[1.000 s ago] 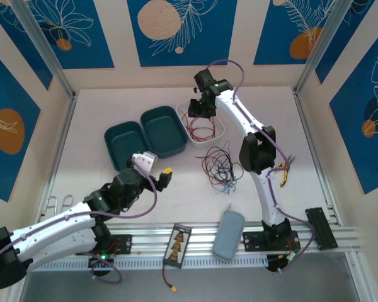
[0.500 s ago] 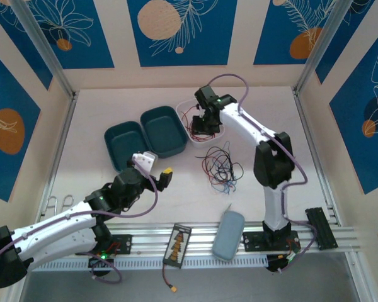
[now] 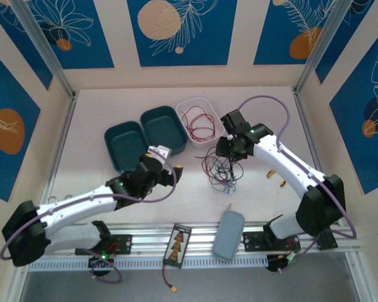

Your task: Untangle the cables

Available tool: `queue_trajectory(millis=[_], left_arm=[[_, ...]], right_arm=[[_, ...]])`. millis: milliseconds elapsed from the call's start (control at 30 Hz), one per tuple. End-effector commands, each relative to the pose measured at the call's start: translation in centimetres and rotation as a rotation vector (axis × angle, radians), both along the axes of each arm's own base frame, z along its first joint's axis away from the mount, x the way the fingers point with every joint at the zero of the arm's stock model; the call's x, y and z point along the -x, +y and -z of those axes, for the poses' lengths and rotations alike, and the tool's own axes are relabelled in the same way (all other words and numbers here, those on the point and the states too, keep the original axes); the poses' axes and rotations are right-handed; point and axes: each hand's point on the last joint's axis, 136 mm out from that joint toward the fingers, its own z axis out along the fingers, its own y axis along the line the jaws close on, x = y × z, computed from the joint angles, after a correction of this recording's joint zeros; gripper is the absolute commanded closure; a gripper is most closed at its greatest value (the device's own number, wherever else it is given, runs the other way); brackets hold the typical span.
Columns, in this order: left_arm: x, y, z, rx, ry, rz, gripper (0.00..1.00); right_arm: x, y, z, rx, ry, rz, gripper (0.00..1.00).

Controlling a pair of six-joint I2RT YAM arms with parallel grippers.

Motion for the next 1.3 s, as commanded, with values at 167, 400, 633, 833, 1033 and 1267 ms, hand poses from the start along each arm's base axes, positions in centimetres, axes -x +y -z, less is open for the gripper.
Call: queue_trajectory(millis=[167,400,633,833,1033,1267], left_arm=[[-0.9,-6.8,3.7,0.047,0.333,0.028,0.00],[-0.6,-11.5,7.3,0.193,0.536,-0.003,0.05],[0.2,-14.1,9.8,0.299,0.668,-0.030,0.16],[0.2,-15.4,10.8,0.351,0.703,-0.045,0.30],[0.0,-16.8,11.6,0.367,0.743,-0.042,0.44],[0.9,-17.8,12.3,0.307,0.784,-0.005,0.53]], right_arm=[[3.3,-4.3,0.7,0.056,-0.016,0.124,0.41],[4.1,-7.2,1.7,-0.028,-0.012,0.240,0.16],[4.1,-8.7,2.0,-0.054,-0.015,0.301,0.01],[4.1,-9.4,2.7,-0.059,-0.002,0.342,0.01],[3.9,-9.5,2.6,-0.070,-0.008,0.356,0.01],[3.7,-9.6,2.7,-0.082,-0.008,0.368,0.01]])
